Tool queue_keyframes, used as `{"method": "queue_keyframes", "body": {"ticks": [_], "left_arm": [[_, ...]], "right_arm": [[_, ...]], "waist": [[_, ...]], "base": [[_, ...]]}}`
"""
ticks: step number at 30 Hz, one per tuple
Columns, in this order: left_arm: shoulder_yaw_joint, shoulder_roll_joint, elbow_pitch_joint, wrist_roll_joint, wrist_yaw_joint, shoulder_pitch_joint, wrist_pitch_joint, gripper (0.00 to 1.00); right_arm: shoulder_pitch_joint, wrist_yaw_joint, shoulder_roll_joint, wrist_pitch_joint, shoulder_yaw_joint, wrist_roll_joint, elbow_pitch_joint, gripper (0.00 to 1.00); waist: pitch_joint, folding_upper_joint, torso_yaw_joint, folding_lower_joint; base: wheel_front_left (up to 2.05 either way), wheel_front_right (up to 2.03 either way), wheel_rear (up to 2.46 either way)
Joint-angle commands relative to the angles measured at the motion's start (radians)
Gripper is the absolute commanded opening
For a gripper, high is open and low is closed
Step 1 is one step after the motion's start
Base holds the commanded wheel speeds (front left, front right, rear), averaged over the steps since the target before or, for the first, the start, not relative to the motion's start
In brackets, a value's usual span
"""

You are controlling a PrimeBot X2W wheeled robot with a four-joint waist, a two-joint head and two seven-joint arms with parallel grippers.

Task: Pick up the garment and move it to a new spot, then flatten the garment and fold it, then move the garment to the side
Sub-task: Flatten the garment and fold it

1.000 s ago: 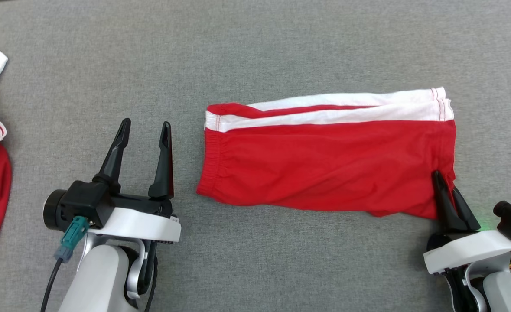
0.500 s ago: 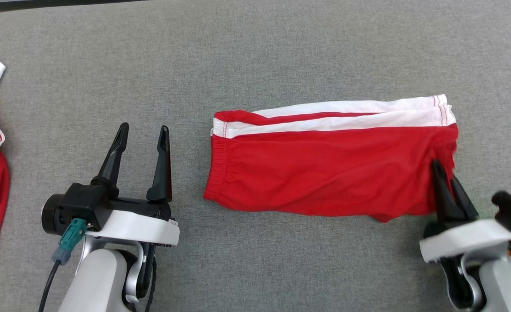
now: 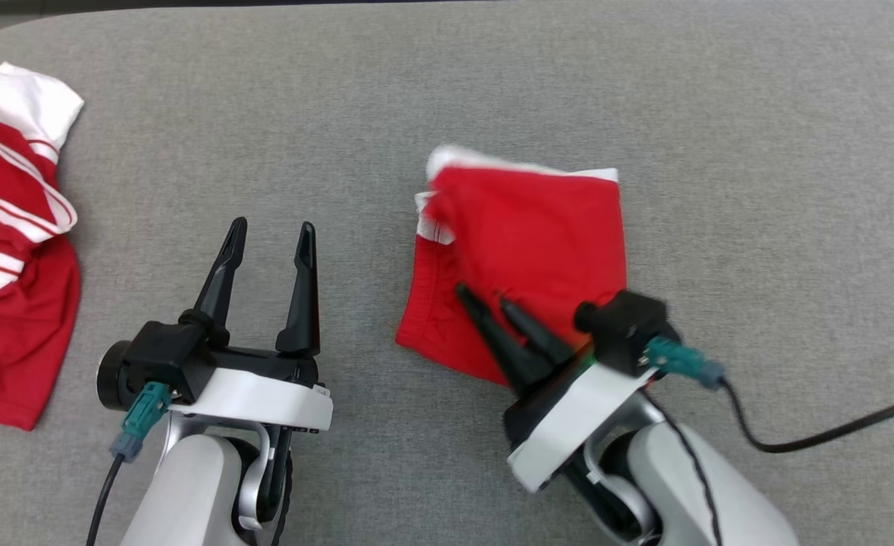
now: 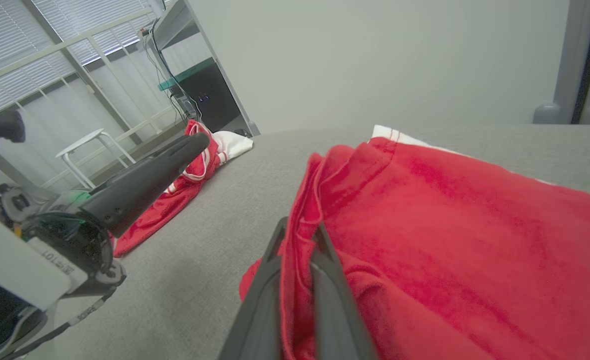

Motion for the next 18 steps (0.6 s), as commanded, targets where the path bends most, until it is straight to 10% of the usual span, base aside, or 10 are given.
{"method": "queue_keyframes", "body": {"ticks": [1,6,7,10,18], "left_arm": [[0.002,0.004,0.003,-0.003,0.001,-0.008,-0.003,1.0],[0.001,-0.001,0.013,-0.008,0.003,-0.007,-0.012,1.0],[0.001,-0.001,0.015,-0.009,0.003,-0.008,-0.014,1.0],[0.003,-0.001,0.018,-0.009,0.006,-0.011,-0.018,1.0],[0.001,0.012,0.026,0.01,0.013,-0.017,-0.02,1.0]], "right_arm": [[-0.002,0.0,0.0,0.001,0.006,0.009,0.006,0.0],[0.01,0.0,0.008,-0.005,0.094,0.063,0.073,0.0],[0.008,0.0,0.008,-0.013,0.099,0.066,0.081,0.13],[-0.005,0.0,0.009,-0.047,0.104,0.068,0.098,1.0],[-0.031,0.0,-0.022,-0.181,0.085,0.089,0.025,1.0]], "waist": [[0.001,0.0,0.011,0.0],[0.009,0.0,0.023,0.0],[0.01,0.0,0.023,0.0],[0.012,0.0,0.019,0.0],[0.001,0.0,-0.001,0.0]], "base": [[0.0,0.0,0.0],[0.0,0.0,0.0],[0.0,0.0,0.0],[0.0,0.0,0.0],[0.0,0.0,0.0]]}}
